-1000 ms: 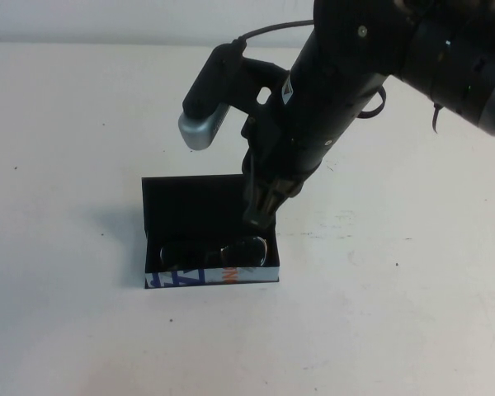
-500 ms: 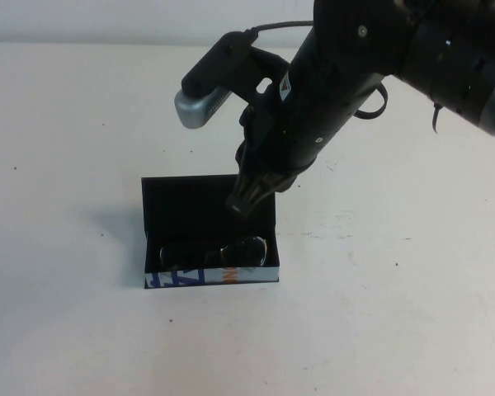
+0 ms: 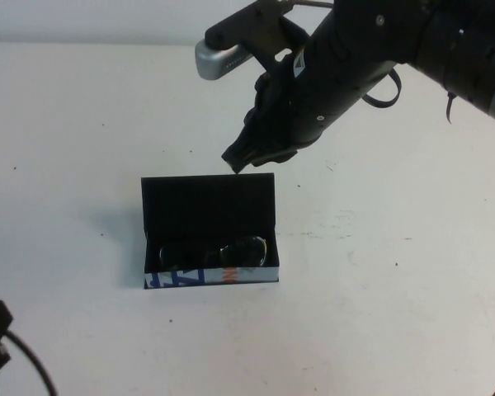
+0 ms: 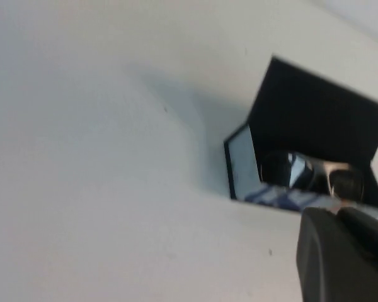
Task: Return glasses to glasses case
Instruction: Close the glasses case
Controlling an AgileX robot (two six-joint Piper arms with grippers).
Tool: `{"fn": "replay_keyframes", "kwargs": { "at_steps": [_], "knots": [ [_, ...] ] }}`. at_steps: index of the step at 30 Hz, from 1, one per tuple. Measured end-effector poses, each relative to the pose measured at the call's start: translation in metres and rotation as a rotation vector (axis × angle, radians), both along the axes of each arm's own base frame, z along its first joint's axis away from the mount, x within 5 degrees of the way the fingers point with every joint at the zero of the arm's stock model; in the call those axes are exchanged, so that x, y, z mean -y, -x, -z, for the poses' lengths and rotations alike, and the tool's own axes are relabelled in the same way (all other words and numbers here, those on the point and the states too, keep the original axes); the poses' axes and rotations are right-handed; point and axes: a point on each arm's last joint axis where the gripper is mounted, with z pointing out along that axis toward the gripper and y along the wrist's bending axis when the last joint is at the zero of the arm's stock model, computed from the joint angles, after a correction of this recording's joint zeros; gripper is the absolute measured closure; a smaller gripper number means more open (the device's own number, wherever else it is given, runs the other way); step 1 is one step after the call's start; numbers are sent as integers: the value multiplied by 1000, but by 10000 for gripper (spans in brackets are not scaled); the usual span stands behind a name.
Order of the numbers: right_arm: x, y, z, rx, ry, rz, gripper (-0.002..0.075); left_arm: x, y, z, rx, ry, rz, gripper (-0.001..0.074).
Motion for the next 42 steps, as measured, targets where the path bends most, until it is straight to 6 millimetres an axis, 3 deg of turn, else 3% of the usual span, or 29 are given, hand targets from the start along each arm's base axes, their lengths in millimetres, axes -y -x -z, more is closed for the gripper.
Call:
{"fn": "replay_keyframes", "kwargs": {
  "at_steps": [7, 13, 18, 25, 30, 36, 42],
  "knots": [
    [13, -12, 3, -16, -2, 55, 734, 35, -47, -6, -320, -145, 378, 738],
    [17, -17, 6, -24, 2, 71, 734, 61, -83, 13, -374, -76, 613, 738],
    [19, -28, 18, -55, 1, 95, 734, 72, -111, 47, -394, -28, 647, 738],
    [22, -61, 20, -79, -100, 150, 734, 79, -140, 89, -368, -28, 652, 738],
    [13, -79, 29, -93, -101, 148, 734, 83, -156, 99, -347, -55, 684, 738],
    [2, -96, 39, -88, -117, 142, 734, 86, -175, 98, -300, -91, 696, 738],
    [-7, -109, 47, -82, -144, 137, 734, 87, -180, 108, -318, -103, 702, 738]
  ]
}}
